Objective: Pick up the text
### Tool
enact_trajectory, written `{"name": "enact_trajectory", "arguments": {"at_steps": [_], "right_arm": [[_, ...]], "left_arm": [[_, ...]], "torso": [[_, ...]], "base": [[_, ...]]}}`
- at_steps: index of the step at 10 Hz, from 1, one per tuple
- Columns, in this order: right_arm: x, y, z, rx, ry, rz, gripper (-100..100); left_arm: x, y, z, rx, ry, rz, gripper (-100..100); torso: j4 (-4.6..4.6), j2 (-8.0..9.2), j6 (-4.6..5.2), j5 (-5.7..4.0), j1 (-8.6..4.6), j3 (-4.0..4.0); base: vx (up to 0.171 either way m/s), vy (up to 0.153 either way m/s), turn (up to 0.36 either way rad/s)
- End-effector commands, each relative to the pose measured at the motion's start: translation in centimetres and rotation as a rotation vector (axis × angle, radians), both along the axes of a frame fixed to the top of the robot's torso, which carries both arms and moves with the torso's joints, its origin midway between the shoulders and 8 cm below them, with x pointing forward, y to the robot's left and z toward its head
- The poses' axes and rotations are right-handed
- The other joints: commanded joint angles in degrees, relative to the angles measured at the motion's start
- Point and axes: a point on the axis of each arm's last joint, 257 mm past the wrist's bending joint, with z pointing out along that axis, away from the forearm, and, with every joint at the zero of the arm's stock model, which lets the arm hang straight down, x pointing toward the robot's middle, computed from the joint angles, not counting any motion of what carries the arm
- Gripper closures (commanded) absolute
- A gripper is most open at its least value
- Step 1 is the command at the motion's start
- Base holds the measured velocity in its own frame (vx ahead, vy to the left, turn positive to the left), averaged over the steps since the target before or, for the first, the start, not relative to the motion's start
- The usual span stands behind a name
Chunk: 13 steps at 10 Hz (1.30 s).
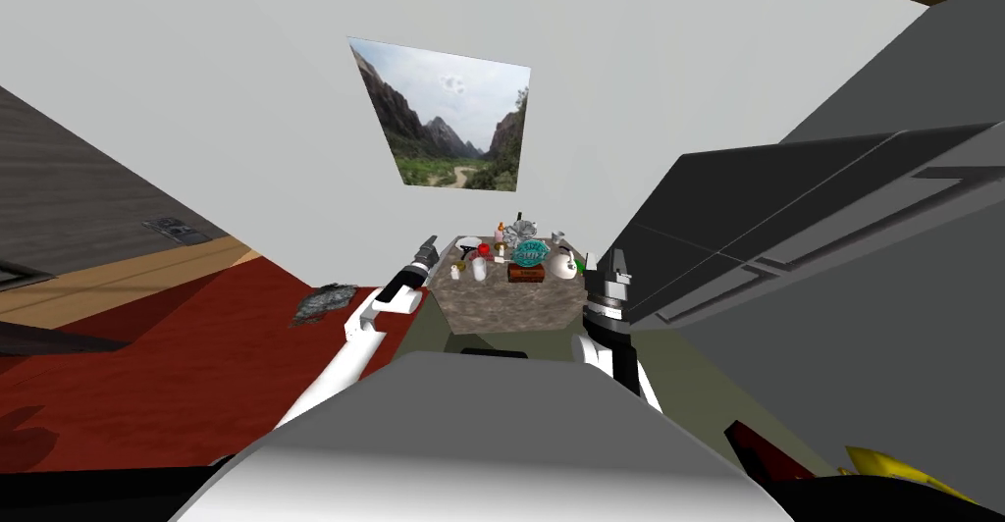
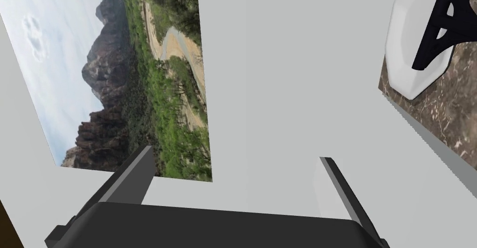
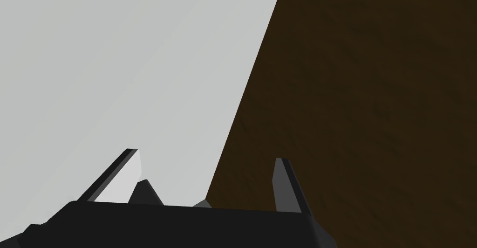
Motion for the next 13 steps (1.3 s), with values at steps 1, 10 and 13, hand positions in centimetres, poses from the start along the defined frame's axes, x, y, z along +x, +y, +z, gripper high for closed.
{"name": "enact_trajectory", "arguments": {"at_steps": [1,10,13], "right_arm": [[0.0,0.0,0.0,0.000,0.000,0.000,0],[0.0,0.0,0.0,0.000,0.000,0.000,0],[0.0,0.0,0.0,0.000,0.000,0.000,0]], "left_arm": [[1.0,0.7,-1.3,-0.005,0.045,0.013,-100],[6.3,7.5,-5.6,-0.059,0.295,0.130,-100],[7.0,9.4,-7.3,-0.083,0.375,0.173,-100]], "torso": [[0.00,0.00,0.00,0.00,0.00,0.00],[-0.02,-0.07,-0.05,0.02,0.04,-0.04],[-0.02,-0.10,-0.06,0.01,0.02,-0.06]], "base": [[-0.028,0.009,-0.065],[-0.027,0.015,-0.108],[-0.013,0.016,-0.084]]}}
